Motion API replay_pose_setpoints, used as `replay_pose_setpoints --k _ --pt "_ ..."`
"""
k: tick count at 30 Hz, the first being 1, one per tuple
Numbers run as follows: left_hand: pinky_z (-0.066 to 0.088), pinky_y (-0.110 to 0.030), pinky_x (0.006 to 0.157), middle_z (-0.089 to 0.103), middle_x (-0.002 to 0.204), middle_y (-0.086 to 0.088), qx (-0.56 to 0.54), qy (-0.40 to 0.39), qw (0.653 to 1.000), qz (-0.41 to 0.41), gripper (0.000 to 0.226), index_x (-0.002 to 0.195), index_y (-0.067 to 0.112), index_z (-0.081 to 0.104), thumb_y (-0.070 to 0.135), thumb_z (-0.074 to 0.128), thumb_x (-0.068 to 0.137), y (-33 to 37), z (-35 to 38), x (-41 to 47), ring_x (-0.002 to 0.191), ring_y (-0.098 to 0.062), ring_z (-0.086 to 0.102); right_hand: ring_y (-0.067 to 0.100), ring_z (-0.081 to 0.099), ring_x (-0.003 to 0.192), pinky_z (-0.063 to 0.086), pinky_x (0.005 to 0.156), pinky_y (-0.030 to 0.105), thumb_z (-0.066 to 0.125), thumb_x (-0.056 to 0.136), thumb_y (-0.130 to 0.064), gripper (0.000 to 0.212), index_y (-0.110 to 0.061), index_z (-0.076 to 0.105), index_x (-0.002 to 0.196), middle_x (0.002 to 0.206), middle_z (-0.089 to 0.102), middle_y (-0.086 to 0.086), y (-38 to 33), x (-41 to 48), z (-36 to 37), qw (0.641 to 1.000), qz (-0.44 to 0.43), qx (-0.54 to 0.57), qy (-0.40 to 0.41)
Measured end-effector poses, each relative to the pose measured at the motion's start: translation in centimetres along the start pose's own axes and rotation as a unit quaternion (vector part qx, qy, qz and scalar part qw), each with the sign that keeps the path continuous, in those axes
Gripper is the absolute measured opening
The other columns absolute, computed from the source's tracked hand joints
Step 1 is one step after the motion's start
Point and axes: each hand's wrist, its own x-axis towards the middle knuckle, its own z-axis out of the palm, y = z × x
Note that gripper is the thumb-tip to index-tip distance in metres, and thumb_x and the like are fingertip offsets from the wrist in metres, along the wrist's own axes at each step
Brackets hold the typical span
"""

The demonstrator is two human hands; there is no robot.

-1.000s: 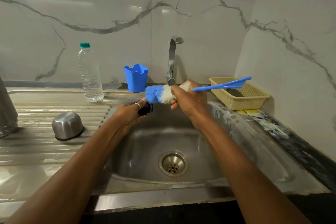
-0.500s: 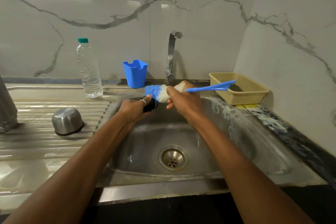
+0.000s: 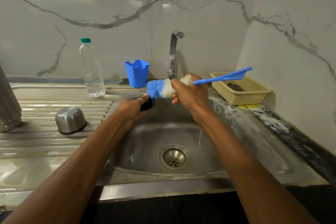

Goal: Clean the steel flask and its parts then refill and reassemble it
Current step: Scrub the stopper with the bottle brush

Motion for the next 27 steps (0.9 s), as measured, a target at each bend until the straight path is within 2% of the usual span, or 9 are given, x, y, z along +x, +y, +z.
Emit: replay_pose_setpoints --k 3,7,9,13,17,21,25,27 --pt "0.062 -0.035 0.079 0.068 0.109 -0.02 0.024 -0.007 1.0 -0.005 0.047 0.118 -0.005 0.062 0.03 0.076 0.09 -0.1 0.6 -0.3 0.091 -0.028 0.071 0.014 0.07 0.052 0.049 0.058 0.025 0.063 0.087 -0.029 0.021 -0.01 0.062 0.095 0.079 0.073 0.005 0.7 -0.5 1.0 0.999 0.004 -0.023 -0.04" --pt "0.062 -0.028 0.069 0.066 0.106 -0.017 0.001 -0.005 1.0 -0.002 0.035 0.106 -0.001 0.06 0.028 0.074 0.092 0.2 0.0 -0.3 0.095 -0.028 0.069 0.018 0.07 0.05 0.059 0.063 0.033 0.064 0.082 -0.026 0.016 -0.011 0.063 0.084 0.061 0.071 0.005 -0.4 0.3 -0.3 1.0 0.008 0.022 0.009" --pt "0.062 -0.025 0.064 0.065 0.102 -0.016 0.009 -0.007 1.0 -0.002 0.031 0.101 0.001 0.06 0.027 0.073 0.092 0.2 0.0 -0.5 0.091 -0.025 0.069 0.018 0.069 0.05 0.057 0.061 0.032 0.063 0.082 -0.026 0.015 -0.011 0.062 0.083 0.061 0.07 0.005 -0.3 0.2 -0.5 1.0 0.001 0.021 0.007" --pt "0.061 -0.027 0.064 0.066 0.114 -0.02 0.029 -0.005 1.0 -0.003 0.044 0.119 -0.002 0.061 0.029 0.075 0.091 -0.1 0.1 -0.9 0.097 -0.028 0.07 0.015 0.07 0.05 0.054 0.061 0.029 0.064 0.084 -0.028 0.021 -0.01 0.065 0.094 0.068 0.073 0.005 0.6 -0.2 0.3 0.999 0.025 0.005 -0.031" --pt "0.061 -0.026 0.064 0.066 0.115 -0.019 0.013 -0.01 1.0 -0.002 0.037 0.112 0.002 0.06 0.029 0.074 0.091 -0.1 -0.2 -0.4 0.097 -0.027 0.069 0.015 0.069 0.05 0.053 0.057 0.029 0.064 0.082 -0.029 0.02 -0.01 0.065 0.089 0.063 0.072 0.006 0.0 0.2 -0.5 1.0 0.015 0.021 0.003" --pt "0.061 -0.026 0.065 0.068 0.114 -0.021 0.038 -0.023 0.999 -0.002 0.05 0.122 -0.006 0.062 0.031 0.075 0.091 -0.3 0.6 -0.5 0.095 -0.028 0.071 0.014 0.07 0.05 0.053 0.061 0.028 0.063 0.087 -0.031 0.022 -0.01 0.063 0.095 0.072 0.073 0.003 0.7 -0.2 0.5 0.998 -0.001 -0.04 -0.038" --pt "0.062 -0.025 0.06 0.065 0.115 -0.02 0.02 -0.013 1.0 -0.004 0.042 0.117 -0.002 0.06 0.029 0.073 0.092 0.2 0.0 -0.2 0.105 -0.03 0.069 0.018 0.07 0.05 0.059 0.065 0.034 0.063 0.082 -0.03 0.021 -0.01 0.064 0.089 0.061 0.071 0.005 -0.2 0.5 -0.6 1.0 0.0 -0.004 0.007" --pt "0.063 -0.026 0.061 0.065 0.116 -0.021 0.017 -0.024 1.0 -0.008 0.042 0.116 -0.002 0.06 0.029 0.073 0.092 0.2 0.1 -0.4 0.105 -0.031 0.069 0.017 0.07 0.05 0.056 0.061 0.032 0.063 0.083 -0.029 0.02 -0.01 0.063 0.09 0.064 0.071 0.004 0.0 0.2 -0.5 1.0 0.002 0.002 -0.002"
